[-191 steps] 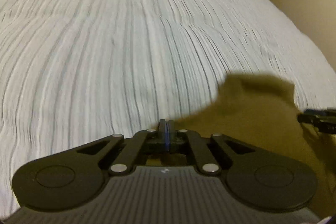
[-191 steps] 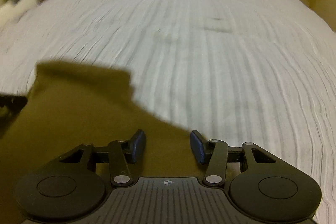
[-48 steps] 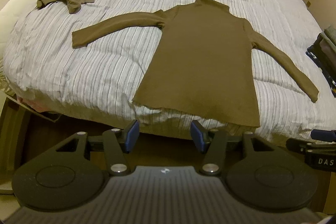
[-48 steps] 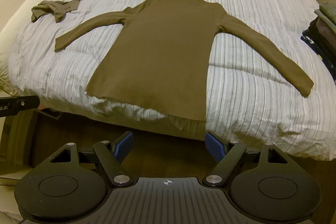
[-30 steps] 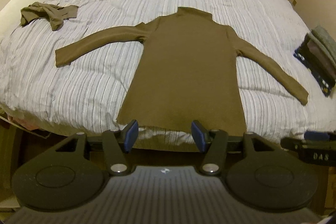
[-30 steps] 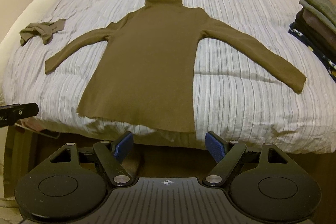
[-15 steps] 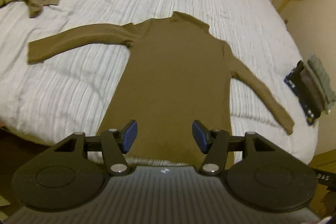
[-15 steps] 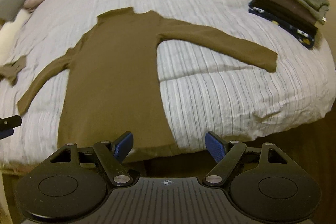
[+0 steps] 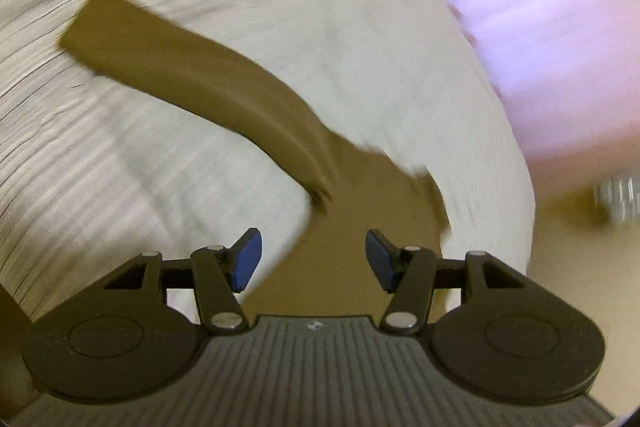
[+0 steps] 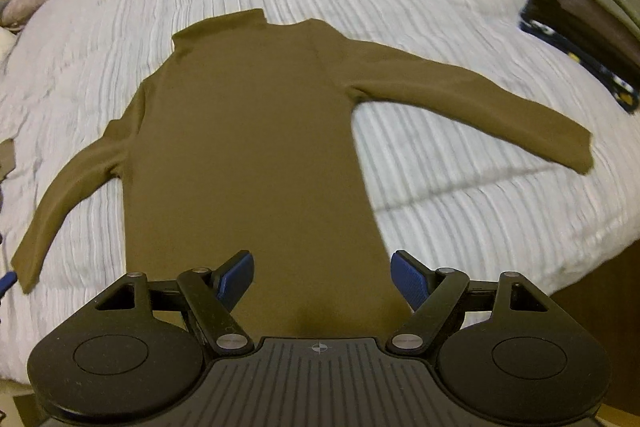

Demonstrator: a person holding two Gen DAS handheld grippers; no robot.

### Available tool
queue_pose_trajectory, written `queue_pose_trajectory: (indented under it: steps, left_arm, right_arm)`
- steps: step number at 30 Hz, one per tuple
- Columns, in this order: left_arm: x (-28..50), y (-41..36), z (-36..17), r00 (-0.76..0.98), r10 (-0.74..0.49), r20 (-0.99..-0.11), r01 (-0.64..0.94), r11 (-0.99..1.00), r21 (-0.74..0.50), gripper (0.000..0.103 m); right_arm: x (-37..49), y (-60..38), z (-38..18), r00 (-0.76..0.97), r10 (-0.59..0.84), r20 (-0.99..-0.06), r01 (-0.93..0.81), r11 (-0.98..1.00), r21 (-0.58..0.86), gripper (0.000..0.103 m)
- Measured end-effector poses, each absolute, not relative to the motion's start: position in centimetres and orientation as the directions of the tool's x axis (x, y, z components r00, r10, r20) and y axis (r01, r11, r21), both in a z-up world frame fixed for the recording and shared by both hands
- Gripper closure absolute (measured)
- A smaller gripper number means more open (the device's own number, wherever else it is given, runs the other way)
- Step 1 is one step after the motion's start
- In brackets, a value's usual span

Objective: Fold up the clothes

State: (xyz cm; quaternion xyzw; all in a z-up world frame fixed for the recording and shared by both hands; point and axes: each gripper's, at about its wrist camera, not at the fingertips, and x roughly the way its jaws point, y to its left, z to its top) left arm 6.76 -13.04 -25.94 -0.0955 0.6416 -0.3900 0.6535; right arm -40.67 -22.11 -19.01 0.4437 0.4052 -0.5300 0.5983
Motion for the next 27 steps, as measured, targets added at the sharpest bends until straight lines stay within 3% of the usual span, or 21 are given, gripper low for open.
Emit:
queue_pose_trajectory:
  steps: [8, 19, 21, 23, 27]
  left_arm:
    - [16.0, -11.2, -35.5, 0.037, -0.656, -0.754, 0.024, 0.755, -0.655, 0.056]
    - [20.4, -9.0, -42.2, 0.315, -0.596, -0.738, -0.12, 0.747, -0.654, 0.061]
    - [20.9, -9.4, -42.8, 0.329, -0.601, -0.728, -0.12, 0.738, -0.664, 0.068]
    - [21.1, -10.0, -42.7, 0.34, -0.611, -0.715, -0.093, 0.735, -0.672, 0.094]
    - [20.8, -12.1, -39.8, 0.382, -0.689, -0.616, 0.02, 0.672, -0.74, 0.101]
  right_arm:
    - [-37.8, -26.0, -23.9, 0.023, -0.208, -0.978, 1.0, 0.004, 0.023, 0.024]
    - [-37.4, -27.6, -30.6, -0.054, -0.116, -0.992, 0.998, 0.036, -0.058, 0.024]
    - [-37.5, -27.8, -31.9, -0.054, -0.101, -0.993, 0.997, 0.051, -0.06, 0.024]
    - [-37.6, -28.1, -32.9, -0.053, -0.09, -0.995, 0.996, 0.066, -0.059, 0.024]
    - [-38.5, -28.6, -33.4, -0.037, -0.098, -0.995, 0.996, 0.077, -0.044, 0.024]
